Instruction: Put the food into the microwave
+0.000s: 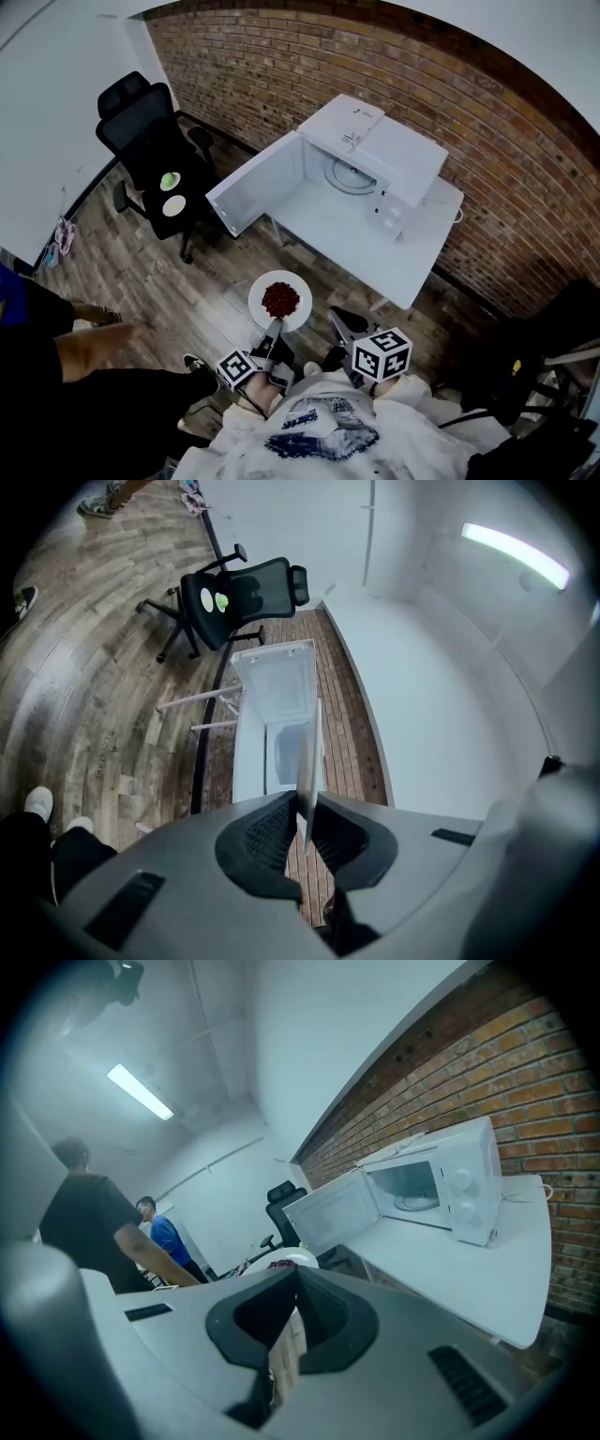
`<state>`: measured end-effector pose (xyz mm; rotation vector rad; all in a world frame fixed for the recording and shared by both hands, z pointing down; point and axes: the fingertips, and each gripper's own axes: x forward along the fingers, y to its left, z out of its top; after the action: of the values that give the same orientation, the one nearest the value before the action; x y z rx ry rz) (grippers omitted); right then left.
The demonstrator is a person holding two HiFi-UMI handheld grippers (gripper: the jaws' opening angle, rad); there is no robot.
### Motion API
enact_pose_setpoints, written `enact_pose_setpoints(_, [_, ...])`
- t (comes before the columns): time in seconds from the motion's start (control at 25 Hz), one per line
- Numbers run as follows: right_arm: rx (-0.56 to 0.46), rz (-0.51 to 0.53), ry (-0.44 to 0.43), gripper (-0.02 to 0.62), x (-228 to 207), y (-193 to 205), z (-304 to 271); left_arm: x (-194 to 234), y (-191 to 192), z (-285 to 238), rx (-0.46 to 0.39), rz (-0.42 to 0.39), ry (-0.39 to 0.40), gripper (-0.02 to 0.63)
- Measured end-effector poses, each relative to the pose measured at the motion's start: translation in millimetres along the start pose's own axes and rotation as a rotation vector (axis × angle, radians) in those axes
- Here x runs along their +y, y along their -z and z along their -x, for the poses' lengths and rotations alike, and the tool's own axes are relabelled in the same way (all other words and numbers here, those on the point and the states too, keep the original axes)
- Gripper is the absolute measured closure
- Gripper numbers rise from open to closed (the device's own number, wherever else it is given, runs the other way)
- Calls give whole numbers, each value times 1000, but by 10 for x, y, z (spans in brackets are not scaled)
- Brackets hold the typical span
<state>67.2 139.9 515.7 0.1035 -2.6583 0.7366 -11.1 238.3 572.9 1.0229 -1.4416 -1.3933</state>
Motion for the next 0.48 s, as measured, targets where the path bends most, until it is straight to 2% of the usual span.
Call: enact_pose_setpoints(0.48, [-24,-19,43,581,-207,-123,-190,41,-123,-379,52,-10,1,568])
